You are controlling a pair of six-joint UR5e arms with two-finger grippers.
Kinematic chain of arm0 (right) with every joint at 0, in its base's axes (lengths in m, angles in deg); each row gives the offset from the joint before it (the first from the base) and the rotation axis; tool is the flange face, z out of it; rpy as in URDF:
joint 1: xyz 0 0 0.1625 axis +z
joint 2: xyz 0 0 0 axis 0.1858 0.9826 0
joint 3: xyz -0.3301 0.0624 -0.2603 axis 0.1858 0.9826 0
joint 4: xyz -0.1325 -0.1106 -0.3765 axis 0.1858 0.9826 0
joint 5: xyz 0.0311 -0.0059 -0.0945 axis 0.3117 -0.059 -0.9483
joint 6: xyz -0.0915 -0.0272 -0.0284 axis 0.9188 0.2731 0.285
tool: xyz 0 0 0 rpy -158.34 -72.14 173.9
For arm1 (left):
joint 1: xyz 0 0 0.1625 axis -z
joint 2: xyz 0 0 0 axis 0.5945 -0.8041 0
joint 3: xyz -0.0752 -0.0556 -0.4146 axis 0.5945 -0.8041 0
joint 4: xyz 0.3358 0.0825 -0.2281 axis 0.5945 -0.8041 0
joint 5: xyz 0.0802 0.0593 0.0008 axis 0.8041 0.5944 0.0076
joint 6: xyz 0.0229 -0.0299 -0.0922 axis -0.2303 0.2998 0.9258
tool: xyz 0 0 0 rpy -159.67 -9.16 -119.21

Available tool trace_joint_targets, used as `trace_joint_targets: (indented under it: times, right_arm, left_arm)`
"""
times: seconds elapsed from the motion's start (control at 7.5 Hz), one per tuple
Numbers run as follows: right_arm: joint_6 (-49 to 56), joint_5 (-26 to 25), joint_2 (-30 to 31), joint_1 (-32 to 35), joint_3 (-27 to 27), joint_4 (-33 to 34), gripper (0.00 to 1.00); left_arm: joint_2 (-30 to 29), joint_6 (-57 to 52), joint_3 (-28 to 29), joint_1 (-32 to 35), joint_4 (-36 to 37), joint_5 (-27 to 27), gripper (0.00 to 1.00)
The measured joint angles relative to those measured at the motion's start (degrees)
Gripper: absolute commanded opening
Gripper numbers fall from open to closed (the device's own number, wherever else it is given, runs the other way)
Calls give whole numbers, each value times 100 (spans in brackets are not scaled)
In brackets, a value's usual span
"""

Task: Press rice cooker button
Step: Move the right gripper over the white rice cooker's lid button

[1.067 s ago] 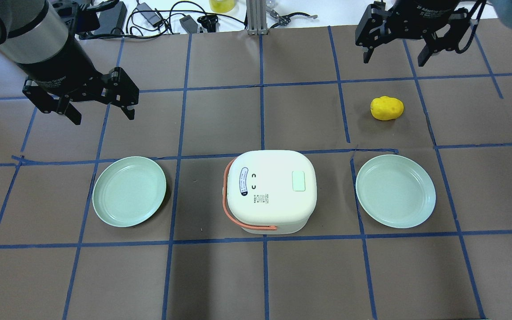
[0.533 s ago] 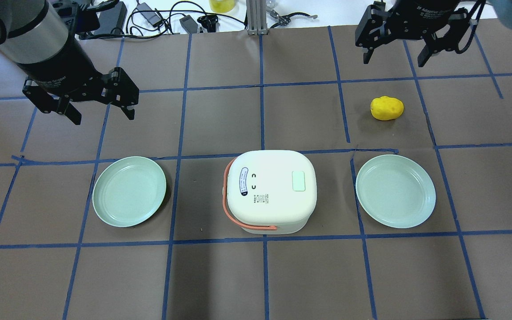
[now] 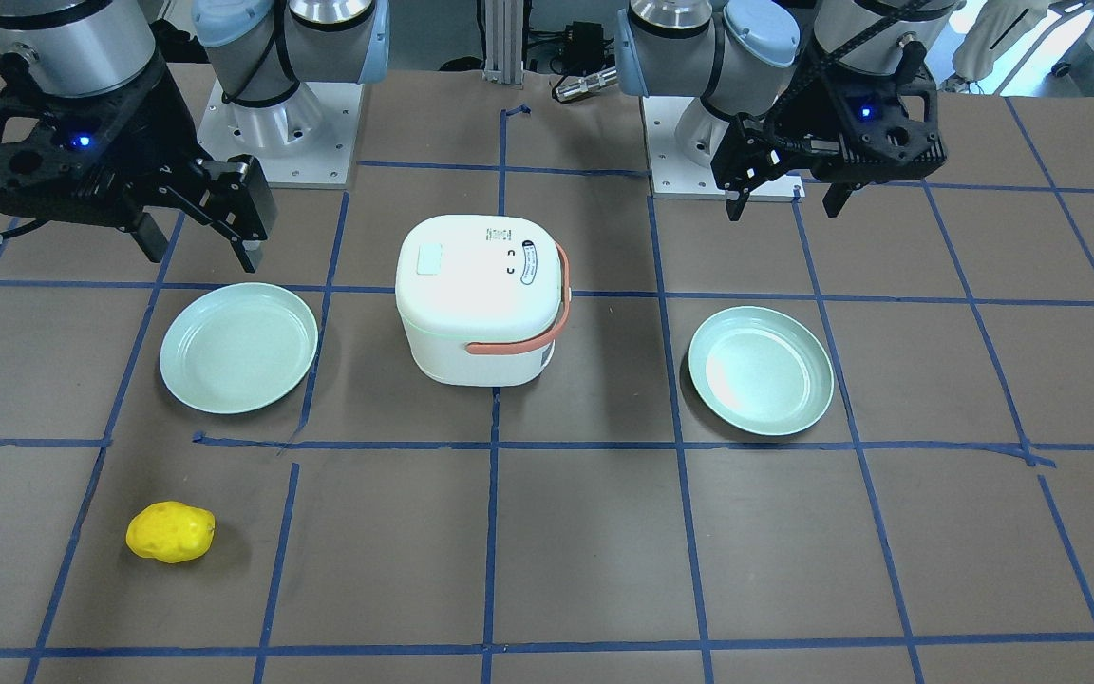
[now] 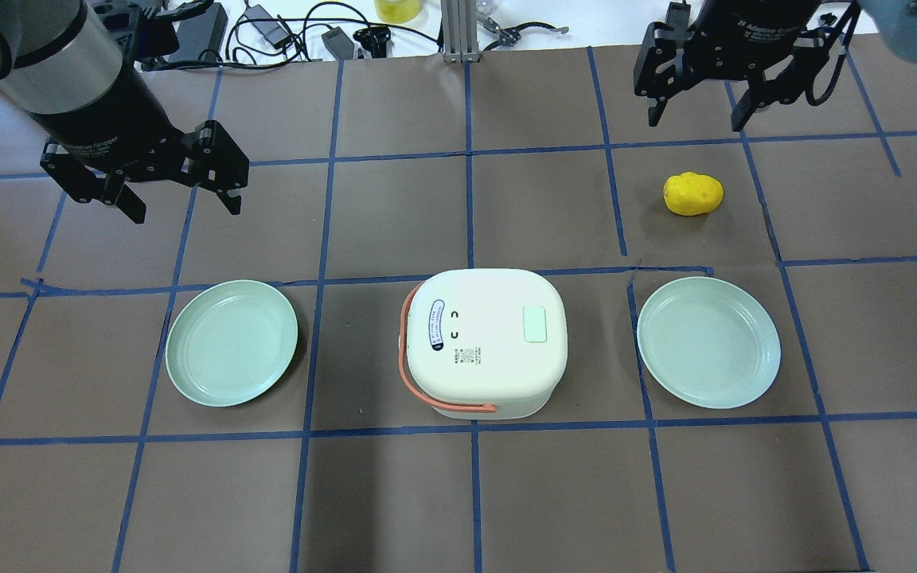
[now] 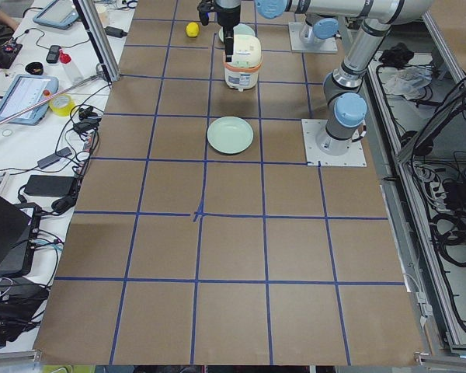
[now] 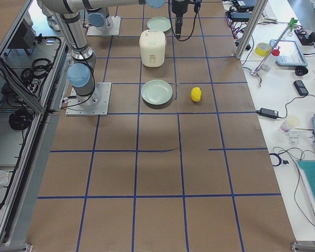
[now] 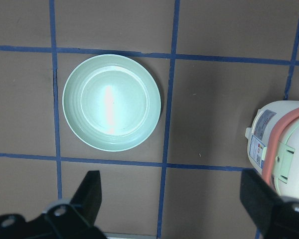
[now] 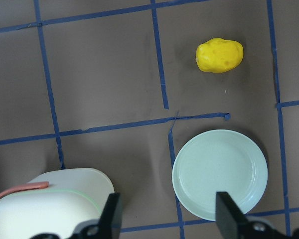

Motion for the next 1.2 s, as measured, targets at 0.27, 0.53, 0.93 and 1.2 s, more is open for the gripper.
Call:
trace_joint_targets:
  times: [0.27, 0.53, 0.93, 1.2]
  right_arm:
    - [-655, 6, 4, 491, -320, -31, 0]
    - [-1052, 23, -23, 984, -774, 129, 0]
    - [-1117, 14, -75, 1491, -1431, 739, 0]
    - [-1114, 12, -67, 1619, -1763, 929, 0]
  left_arm:
    - [0, 0, 0, 0, 0, 0, 100]
    - [0, 4, 0, 0, 0, 0, 100]
    - [0, 4, 0, 0, 0, 0, 100]
    - [0, 1, 0, 0, 0, 0, 100]
